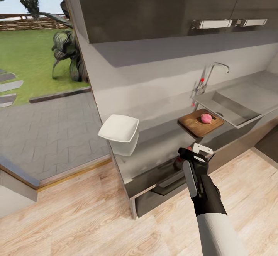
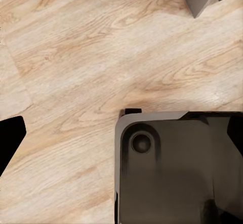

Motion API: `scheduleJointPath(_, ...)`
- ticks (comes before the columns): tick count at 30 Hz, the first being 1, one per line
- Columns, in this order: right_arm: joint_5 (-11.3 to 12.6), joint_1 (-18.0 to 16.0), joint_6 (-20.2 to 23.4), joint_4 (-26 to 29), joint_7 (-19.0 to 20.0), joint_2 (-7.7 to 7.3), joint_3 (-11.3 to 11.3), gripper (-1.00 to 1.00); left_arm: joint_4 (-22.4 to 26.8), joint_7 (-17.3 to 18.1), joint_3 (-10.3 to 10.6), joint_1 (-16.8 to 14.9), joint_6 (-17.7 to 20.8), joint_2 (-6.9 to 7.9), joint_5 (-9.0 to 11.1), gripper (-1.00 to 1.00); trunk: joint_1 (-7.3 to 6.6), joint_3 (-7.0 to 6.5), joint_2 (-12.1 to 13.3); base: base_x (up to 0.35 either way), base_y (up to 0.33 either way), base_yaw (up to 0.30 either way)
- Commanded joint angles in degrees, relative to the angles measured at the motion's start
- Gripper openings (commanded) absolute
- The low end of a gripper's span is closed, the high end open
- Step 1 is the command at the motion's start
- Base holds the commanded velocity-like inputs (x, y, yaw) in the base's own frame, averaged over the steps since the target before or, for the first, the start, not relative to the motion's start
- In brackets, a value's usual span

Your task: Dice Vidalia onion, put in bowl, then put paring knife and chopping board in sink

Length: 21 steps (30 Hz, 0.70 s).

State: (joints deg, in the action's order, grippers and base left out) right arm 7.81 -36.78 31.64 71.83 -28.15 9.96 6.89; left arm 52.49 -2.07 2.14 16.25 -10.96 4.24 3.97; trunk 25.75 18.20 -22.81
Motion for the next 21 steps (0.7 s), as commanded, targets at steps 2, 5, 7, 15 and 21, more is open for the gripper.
scheduleJointPath(2, 0.59, -0.04, 0.09, 0.08, -0.41, 0.03, 0.0, 1.0, 0.01, -0.22, 0.23, 0.01, -0.11, 0.07, 0.4, 1.0, 0.04, 0.09, -0.11, 0.0, 0.047, 0.0)
scheduleJointPath(5, 0.56, -0.04, 0.09, 0.07, -0.41, 0.03, 0.04, 1.0, -0.03, -0.22, 0.23, 0.01, -0.11, 0.07, 0.38, 1.0, 0.04, 0.09, -0.11, 0.0, 0.021, 0.0)
scheduleJointPath(7, 0.55, -0.04, 0.09, 0.02, -0.41, 0.03, 0.01, 1.0, -0.02, -0.22, 0.23, 0.01, -0.11, 0.07, 0.4, 1.0, 0.04, 0.09, -0.11, 0.0, 0.009, 0.0)
scheduleJointPath(15, 0.59, -0.04, 0.09, -0.44, -0.34, 0.03, 0.03, 1.0, -0.02, -0.22, 0.17, 0.01, -0.11, 0.07, 0.42, 1.0, 0.04, 0.09, -0.11, 0.0, 0.001, 0.0)
scheduleJointPath(21, 0.96, -0.04, 0.09, -0.51, -0.26, 0.03, 0.04, 1.0, -0.09, -0.22, 0.18, 0.01, -0.11, 0.07, 0.41, 1.0, 0.04, 0.09, -0.11, 0.0, 0.0, 0.0)
